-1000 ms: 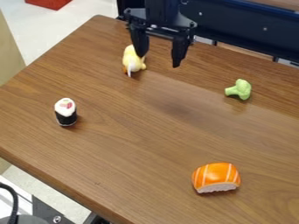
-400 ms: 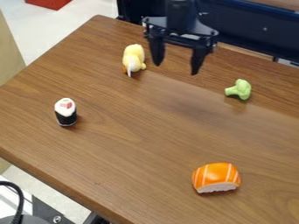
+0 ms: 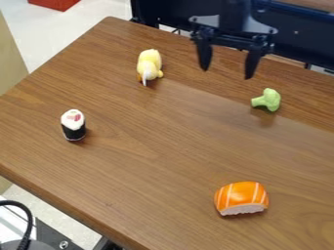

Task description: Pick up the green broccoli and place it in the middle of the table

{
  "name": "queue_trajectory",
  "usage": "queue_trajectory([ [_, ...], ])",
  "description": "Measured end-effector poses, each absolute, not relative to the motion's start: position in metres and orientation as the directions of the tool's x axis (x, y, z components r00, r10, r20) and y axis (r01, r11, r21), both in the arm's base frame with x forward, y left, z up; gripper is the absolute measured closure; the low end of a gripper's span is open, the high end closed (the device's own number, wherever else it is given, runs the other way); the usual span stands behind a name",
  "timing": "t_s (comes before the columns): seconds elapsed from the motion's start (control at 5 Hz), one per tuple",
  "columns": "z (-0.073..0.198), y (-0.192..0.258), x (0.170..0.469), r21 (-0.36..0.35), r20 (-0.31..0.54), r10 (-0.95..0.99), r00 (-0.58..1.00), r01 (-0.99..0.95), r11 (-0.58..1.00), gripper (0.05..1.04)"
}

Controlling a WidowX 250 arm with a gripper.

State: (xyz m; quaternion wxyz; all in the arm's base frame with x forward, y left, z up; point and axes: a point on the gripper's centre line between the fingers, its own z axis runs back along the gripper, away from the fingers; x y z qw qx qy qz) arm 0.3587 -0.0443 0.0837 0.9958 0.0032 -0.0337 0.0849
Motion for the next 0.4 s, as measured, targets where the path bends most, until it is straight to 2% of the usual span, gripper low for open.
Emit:
queue_trajectory([
  [0.4, 0.068, -0.072, 0.379, 0.001, 0.059, 0.243, 0.968, -0.244, 0.970, 0.083],
])
